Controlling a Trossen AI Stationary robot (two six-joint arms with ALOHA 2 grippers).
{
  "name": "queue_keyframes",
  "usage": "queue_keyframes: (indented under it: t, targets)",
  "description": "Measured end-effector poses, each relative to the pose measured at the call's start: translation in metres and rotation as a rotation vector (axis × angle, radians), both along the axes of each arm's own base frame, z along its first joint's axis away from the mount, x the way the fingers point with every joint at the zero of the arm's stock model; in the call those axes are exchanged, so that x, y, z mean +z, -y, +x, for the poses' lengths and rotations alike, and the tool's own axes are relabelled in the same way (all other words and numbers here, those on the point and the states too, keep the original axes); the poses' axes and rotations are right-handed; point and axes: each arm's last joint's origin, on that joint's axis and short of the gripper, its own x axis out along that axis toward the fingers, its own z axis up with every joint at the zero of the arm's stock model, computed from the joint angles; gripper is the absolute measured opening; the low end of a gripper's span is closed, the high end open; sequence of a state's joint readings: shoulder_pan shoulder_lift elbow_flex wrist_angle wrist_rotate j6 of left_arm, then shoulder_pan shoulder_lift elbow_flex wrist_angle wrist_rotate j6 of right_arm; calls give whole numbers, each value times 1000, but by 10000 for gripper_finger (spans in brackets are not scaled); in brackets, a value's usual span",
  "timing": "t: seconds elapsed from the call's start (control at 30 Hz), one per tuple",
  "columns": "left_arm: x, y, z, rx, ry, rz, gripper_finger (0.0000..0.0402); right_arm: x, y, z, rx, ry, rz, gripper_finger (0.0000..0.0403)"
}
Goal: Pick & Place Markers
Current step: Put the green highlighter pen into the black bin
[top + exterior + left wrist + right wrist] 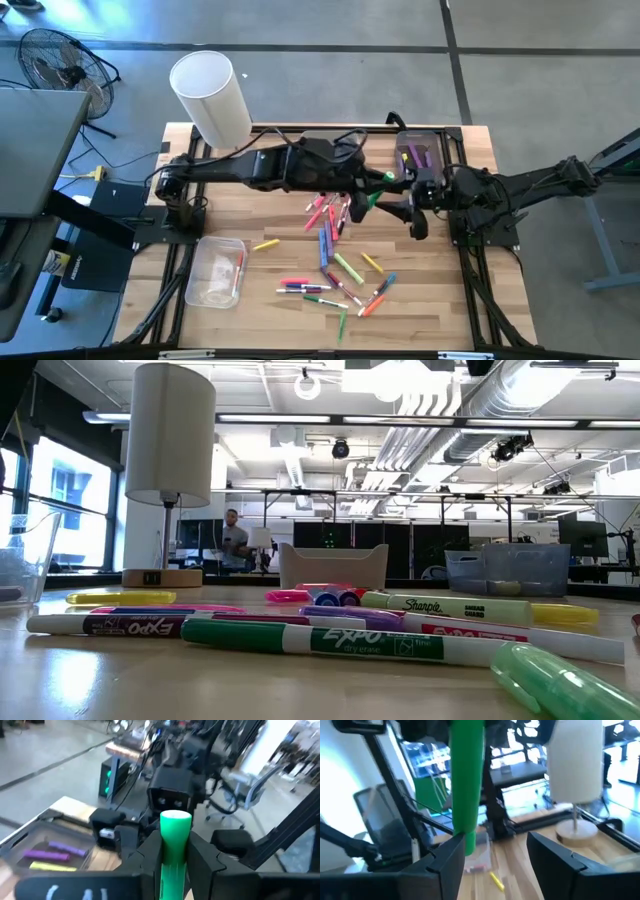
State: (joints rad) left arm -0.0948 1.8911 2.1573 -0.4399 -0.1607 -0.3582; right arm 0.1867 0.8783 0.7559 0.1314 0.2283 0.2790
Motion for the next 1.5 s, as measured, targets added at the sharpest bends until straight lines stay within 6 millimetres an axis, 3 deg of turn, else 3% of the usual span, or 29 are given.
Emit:
queue_keyframes:
  t: [0.33,0.7,0.87,1.03,1.23,1.5]
  targets:
    - [-9,-6,5,6,-40,-4,57,2,0,0,113,7,7,201]
    - [-5,-8,6,23,-6,13,56,7,8,2,28,75,-12,200]
    - [-20,-10,23,29,3,14,56,5,14,5,-6,63,-6,197]
    - [-24,-19,29,7,9,1,56,6,18,5,-28,69,-9,158]
    - [-27,-36,31,-9,-5,40,56,0,25,5,-78,9,-6,44]
    - [-25,-65,29,-105,0,73,58,0,41,5,-176,7,6,42]
